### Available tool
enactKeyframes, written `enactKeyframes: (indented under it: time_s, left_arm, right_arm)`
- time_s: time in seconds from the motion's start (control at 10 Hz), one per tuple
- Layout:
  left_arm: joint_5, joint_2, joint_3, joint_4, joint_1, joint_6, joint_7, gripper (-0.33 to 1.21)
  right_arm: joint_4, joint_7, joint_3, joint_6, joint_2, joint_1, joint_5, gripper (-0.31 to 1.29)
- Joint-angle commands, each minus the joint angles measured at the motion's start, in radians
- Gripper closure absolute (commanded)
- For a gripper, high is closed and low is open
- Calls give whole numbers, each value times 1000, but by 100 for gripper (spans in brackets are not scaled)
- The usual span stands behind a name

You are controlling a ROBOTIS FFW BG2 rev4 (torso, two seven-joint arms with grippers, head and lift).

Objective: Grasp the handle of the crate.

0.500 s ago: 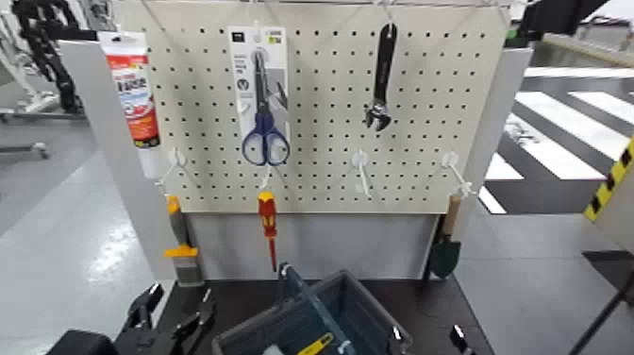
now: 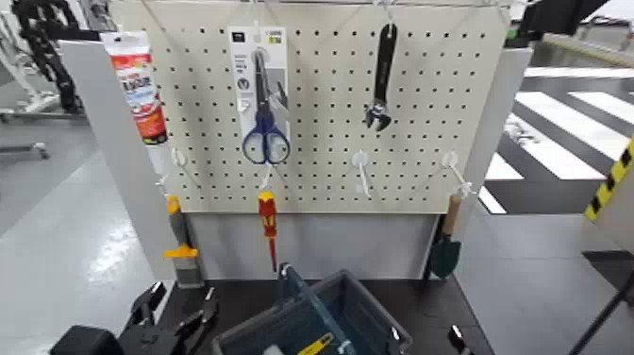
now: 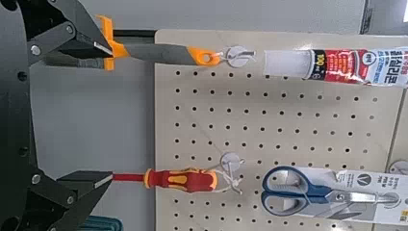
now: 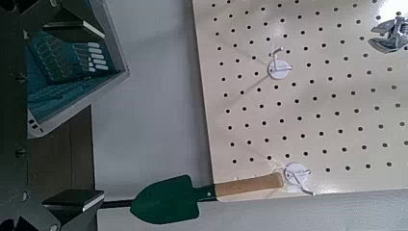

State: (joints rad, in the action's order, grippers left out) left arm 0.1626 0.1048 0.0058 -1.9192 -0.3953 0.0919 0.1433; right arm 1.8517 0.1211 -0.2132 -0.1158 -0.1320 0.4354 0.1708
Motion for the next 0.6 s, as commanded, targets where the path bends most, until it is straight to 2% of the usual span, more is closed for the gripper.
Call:
enactKeyframes:
  time_s: [0.1,0.3,0.4,0.6]
  left_arm:
    - [71,16,-20,0,12,-27,-2,25]
    - [153,46,-44,-3,29,-37,2,14]
    - [192,62,-55,-3,39,-46,13,14]
    - [351,95,-72,-3,85,-139,81,14]
  right_arm:
    - [-2,0,0,2,-1,-1,3,15]
    - [0,-1,-2,8,-1,-1,4,15]
    - [0,0,-2,10,-3,-3,4,15]
    - [1,-1,-3,16,-3,-3,6,15]
